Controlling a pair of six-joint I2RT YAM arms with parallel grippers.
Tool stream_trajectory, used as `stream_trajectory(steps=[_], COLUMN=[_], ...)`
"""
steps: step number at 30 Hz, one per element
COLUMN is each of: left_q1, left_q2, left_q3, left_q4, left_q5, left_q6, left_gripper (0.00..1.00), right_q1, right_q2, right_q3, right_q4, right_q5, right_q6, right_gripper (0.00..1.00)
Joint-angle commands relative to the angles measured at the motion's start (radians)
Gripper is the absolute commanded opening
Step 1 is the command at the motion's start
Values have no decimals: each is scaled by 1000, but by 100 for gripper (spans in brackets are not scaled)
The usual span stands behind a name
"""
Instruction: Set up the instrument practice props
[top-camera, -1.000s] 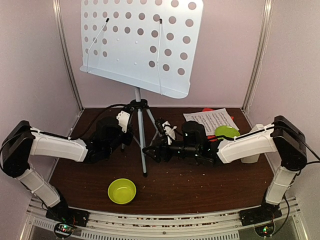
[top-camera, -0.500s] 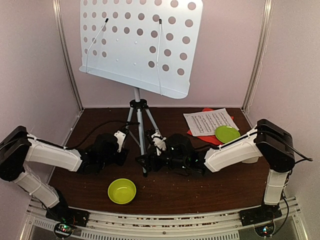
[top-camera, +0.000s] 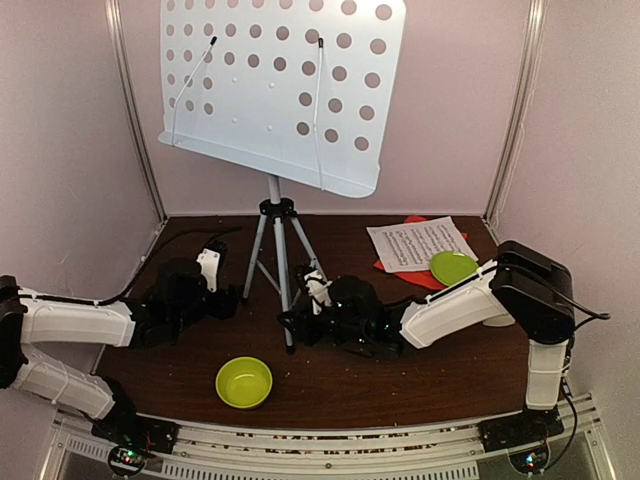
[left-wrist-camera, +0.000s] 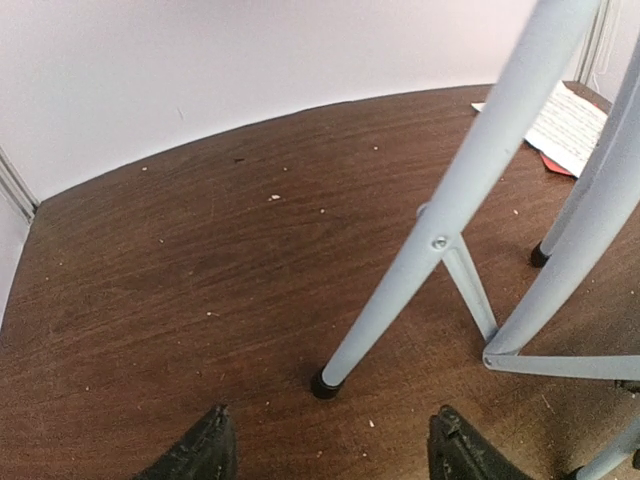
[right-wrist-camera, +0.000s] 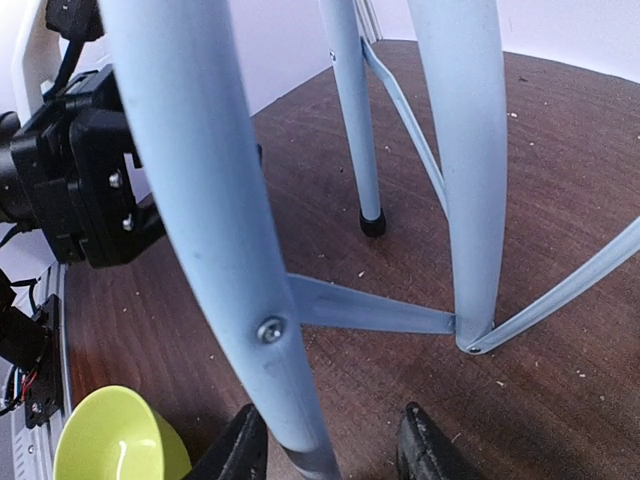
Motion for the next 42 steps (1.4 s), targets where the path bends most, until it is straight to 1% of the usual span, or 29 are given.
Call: stream_trajectory(steps=[1,5,7,10,11,16,21,26,30,35,38,42], left_q1=[56,86,100,116,118,123,125,126,125,126,125,126], left_q2=[-41,-43,-35,-19,-16,15,61,119,161,210,262,288], left_q3=[-15,-16,-21,-27,-31,-29,-3,26,55,83,136,169], left_q4=[33,43,55,84,97,130,152,181,188,244,238,250], left_q5=[89,147,180,249,266,296,327,425,553,542,592,616], left_q6=[-39,-28,-28,-30,-29,1,77,179,245,269,289,295], left_gripper=[68,68,68,69,69,69,67,63,59,59,59,51], right_q1=[2,1,1,1,0,1,1,-4,-17,-36,-48,-63], right_q2=[11,12,5,-13,-20,-71,-129,-199,-241,-266,-282,-309], right_q3=[32,23,14,8,5,-40,-90,-131,-180,-222,-240,-256], right_q4=[20,28,28,7,-2,-22,-42,-91,-110,-127,-131,-152], right_q5=[33,37,39,27,21,1,-22,-57,-98,-123,-127,-125], right_q6=[15,14,11,0,-8,-39,-74,-120,-156,-181,-181,-186], right_gripper=[42,29,19,2,0,0,0,0,0,0,0,0])
